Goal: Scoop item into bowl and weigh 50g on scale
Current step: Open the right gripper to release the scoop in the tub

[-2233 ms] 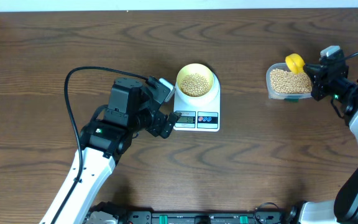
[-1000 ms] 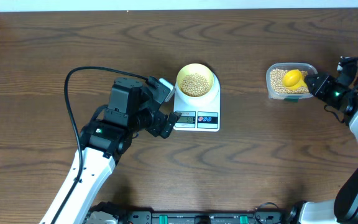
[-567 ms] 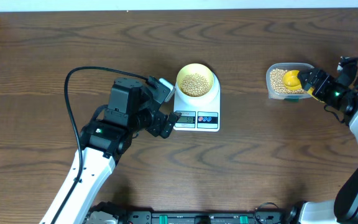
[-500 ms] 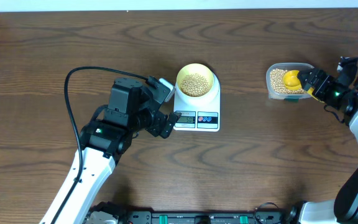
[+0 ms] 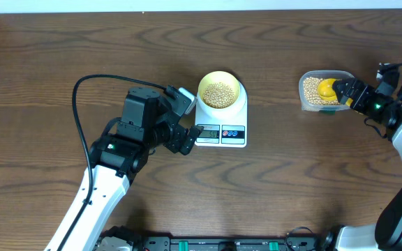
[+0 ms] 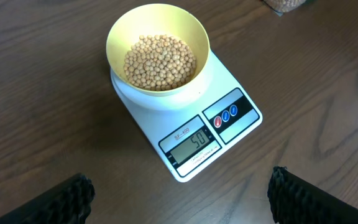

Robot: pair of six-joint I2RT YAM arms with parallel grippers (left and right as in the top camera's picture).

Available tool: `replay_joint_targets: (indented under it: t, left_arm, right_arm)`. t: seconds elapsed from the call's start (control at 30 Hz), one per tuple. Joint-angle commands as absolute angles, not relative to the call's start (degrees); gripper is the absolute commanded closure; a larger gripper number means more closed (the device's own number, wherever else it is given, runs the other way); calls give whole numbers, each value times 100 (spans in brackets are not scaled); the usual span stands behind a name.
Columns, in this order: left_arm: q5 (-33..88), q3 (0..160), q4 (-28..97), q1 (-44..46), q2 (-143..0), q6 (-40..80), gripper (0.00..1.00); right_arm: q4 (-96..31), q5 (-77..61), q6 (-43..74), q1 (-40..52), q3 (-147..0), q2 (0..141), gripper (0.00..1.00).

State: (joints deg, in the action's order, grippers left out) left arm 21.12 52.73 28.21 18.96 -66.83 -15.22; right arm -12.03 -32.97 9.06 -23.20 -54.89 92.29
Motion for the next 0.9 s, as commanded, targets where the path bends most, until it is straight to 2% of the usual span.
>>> replay_joint_targets:
  t: [0.0, 0.37, 0.67, 0.87]
  left_arm:
    - [2185, 5264, 2816, 1865, -6622, -1514, 8]
    - [2185, 5264, 2816, 1865, -6622, -1514, 8]
    - [2185, 5264, 2816, 1865, -6622, -1514, 9]
    - [2185, 5264, 2816, 1865, -6622, -1514, 8]
  right_arm:
    - [-1225, -2945, 502, -2408, -5507, 9008, 1]
    - [-1387, -2670, 207, -2530, -5507, 8392, 1]
    - [-2644, -2880, 204, -2486, -5507, 7878, 1]
    - [-3004, -2582, -86, -2414, -5507, 7343, 1]
